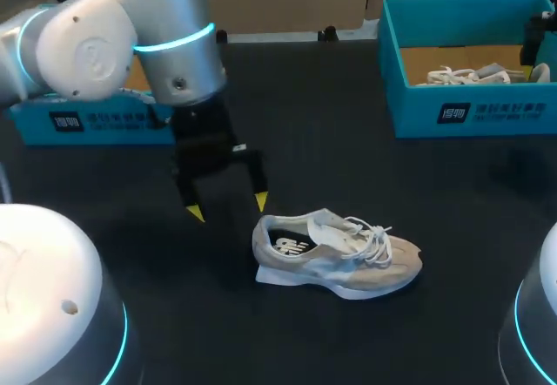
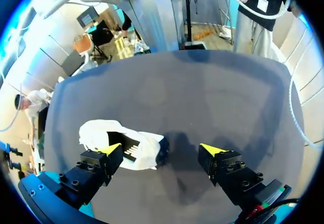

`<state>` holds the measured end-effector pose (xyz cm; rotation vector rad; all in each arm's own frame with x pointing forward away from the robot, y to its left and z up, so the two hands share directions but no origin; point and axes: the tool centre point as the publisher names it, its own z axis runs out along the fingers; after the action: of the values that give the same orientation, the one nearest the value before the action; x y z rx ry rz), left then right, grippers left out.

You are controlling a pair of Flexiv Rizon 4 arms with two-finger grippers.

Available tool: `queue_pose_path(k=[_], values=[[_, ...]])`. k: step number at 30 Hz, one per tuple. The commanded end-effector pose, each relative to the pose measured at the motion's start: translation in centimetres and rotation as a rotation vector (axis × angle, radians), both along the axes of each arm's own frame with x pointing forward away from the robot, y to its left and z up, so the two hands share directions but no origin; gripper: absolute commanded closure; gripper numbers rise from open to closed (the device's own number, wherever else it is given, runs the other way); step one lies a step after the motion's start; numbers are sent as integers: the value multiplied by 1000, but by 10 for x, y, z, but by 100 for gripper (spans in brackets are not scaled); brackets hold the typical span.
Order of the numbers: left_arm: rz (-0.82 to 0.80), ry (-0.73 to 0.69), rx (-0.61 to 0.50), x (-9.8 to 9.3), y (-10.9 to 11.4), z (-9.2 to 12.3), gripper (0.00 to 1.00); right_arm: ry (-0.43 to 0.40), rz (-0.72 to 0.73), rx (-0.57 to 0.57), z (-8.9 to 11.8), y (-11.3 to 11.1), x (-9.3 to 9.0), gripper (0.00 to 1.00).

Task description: Take the shoe out of the shoebox, open the shoe tongue, remove and reinsert the insole, then place the shoe into the shoebox

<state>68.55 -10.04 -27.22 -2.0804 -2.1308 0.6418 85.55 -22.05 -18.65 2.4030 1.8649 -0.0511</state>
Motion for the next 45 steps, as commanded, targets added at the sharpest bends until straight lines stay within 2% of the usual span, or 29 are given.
queue_pose_path(k=[1, 7, 9, 11, 13, 18, 21, 33, 37, 41, 45], values=[[173, 54, -48, 4, 8, -4, 0, -1, 0, 0, 0, 0, 0, 0], [515, 187, -94, 0, 42, -3, 0, -1, 0, 0, 0, 0, 0, 0], [566, 236, -130, -3, 55, -1, 0, -1, 0, 0, 0, 0, 0, 0], [663, 217, -149, -4, 66, -2, 0, -1, 0, 0, 0, 0, 0, 0], [680, 256, -179, -6, 77, -5, 0, -1, 0, 0, 0, 0, 0, 0], [832, 396, -218, 5, 92, -24, 0, -1, 0, 0, 0, 0, 0, 0], [904, 485, -264, 1, 91, -30, 0, -1, 0, 0, 0, 0, 0, 0], [913, 461, -257, -2, 89, -32, 0, -1, 0, 0, 0, 0, 0, 0], [975, 653, -328, 6, 108, -57, 0, -1, 0, 0, 0, 0, 0, 0], [991, 754, -408, 13, 123, -83, 0, -1, 0, 0, 0, 0, 0, 0], [992, 854, -483, 15, 129, -95, 0, -1, 0, 0, 0, 0, 0, 0]])
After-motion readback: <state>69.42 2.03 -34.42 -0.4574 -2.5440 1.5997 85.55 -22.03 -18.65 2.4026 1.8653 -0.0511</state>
